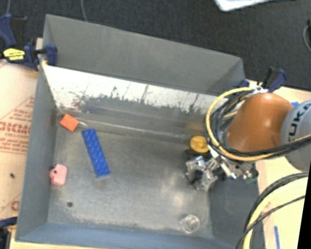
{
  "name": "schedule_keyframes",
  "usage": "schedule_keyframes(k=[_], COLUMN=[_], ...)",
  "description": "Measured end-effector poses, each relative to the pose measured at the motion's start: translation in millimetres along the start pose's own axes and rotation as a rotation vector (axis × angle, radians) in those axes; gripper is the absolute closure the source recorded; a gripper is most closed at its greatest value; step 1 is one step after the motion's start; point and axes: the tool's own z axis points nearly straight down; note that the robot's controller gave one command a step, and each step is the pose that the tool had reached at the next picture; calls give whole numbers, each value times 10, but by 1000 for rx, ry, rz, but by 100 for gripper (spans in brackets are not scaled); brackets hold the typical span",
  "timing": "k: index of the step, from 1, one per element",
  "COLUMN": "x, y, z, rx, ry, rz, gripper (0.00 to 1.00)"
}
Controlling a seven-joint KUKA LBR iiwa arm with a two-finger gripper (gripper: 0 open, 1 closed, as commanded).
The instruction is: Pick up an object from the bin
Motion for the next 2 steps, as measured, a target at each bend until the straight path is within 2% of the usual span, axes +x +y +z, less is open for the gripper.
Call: schedule_keyframes(k=[1, 2], x=[-137, -137], y=[-93, -93], z=[3, 3], rx=[-2, -3], ry=[-3, -3], rz=[-31, -28], gripper=[100, 100])
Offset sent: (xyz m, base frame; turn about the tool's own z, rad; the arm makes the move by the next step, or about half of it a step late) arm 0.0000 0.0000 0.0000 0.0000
